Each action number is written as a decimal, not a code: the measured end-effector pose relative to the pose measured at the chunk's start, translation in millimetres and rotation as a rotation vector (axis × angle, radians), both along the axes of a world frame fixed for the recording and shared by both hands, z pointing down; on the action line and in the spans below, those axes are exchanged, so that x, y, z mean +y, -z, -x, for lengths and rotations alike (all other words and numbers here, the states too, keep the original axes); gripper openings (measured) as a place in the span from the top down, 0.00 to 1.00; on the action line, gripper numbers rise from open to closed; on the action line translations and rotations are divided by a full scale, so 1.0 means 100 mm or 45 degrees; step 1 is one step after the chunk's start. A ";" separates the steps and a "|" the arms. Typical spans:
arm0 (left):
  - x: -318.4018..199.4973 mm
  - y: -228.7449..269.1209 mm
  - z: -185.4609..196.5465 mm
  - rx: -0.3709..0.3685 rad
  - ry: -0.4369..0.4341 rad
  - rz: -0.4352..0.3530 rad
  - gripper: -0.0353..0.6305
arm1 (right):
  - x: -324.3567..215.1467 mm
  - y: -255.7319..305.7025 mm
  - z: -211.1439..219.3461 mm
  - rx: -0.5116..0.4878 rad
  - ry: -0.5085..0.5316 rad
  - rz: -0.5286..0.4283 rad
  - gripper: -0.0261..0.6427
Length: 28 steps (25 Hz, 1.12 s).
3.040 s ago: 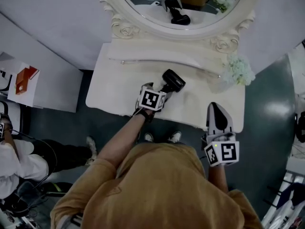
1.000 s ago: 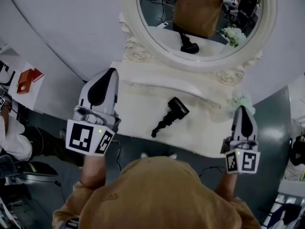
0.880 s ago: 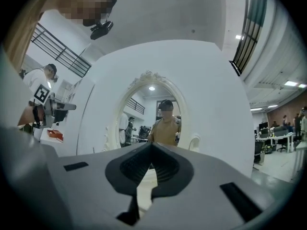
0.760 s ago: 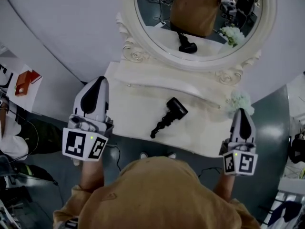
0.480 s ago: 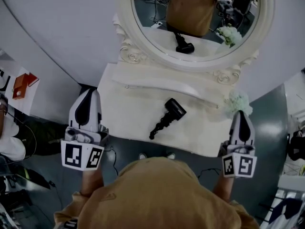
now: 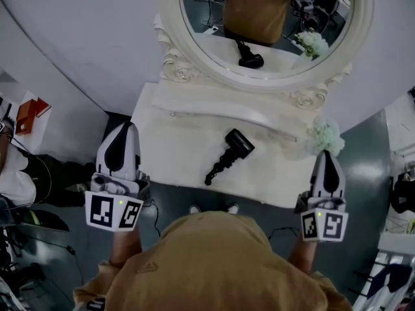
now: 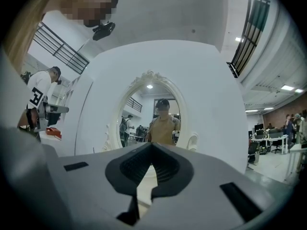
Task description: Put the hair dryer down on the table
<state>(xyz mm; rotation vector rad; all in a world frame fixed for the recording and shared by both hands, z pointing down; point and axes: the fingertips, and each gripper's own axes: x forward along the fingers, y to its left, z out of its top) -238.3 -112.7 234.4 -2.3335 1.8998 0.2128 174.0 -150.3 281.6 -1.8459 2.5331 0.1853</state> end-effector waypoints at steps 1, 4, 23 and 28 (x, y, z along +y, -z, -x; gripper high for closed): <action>0.00 -0.01 0.01 0.008 -0.002 0.003 0.94 | 0.02 -0.01 0.01 0.001 0.000 0.002 0.96; 0.01 -0.06 0.07 0.047 0.001 0.013 0.94 | 0.08 -0.05 0.05 0.004 0.003 0.014 0.96; 0.24 -0.14 0.05 0.045 -0.037 0.053 0.94 | 0.45 -0.14 0.13 0.017 0.004 0.053 0.96; 0.29 -0.13 0.03 0.043 -0.033 0.053 0.94 | 0.48 -0.15 0.14 -0.002 0.017 0.061 0.96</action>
